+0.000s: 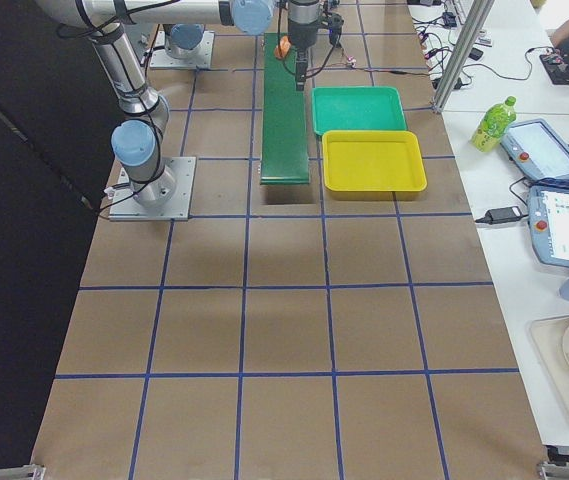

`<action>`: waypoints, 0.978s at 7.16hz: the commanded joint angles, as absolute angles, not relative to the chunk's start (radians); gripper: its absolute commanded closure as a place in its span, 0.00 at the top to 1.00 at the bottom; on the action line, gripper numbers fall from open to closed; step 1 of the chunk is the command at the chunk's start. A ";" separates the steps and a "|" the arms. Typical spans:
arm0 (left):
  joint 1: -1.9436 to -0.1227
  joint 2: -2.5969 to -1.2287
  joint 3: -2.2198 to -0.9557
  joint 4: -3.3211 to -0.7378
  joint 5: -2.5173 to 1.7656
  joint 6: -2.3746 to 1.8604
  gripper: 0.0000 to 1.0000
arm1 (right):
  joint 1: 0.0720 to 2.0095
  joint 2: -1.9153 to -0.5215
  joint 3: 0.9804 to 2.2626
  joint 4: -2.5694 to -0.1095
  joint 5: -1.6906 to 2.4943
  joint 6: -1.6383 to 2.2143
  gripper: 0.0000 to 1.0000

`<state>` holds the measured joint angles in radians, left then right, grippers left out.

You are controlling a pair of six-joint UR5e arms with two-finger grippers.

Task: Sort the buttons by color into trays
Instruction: 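Grasp the green-capped push button on the table with the left gripper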

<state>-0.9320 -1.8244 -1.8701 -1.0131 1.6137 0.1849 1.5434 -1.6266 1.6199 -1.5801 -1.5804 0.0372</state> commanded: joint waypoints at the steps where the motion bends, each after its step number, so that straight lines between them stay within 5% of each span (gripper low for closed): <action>1: -0.885 -1.995 -1.679 -0.917 1.559 0.417 1.00 | 1.543 -1.628 1.620 -1.582 -1.585 0.034 1.00; 3: -0.887 -2.177 -1.496 -0.908 1.464 0.456 1.00 | 1.542 -1.631 1.618 -1.577 -1.582 0.032 1.00; 7: -0.891 -2.272 -1.473 -0.904 1.460 0.450 1.00 | 1.548 -1.674 1.620 -1.584 -1.572 0.035 1.00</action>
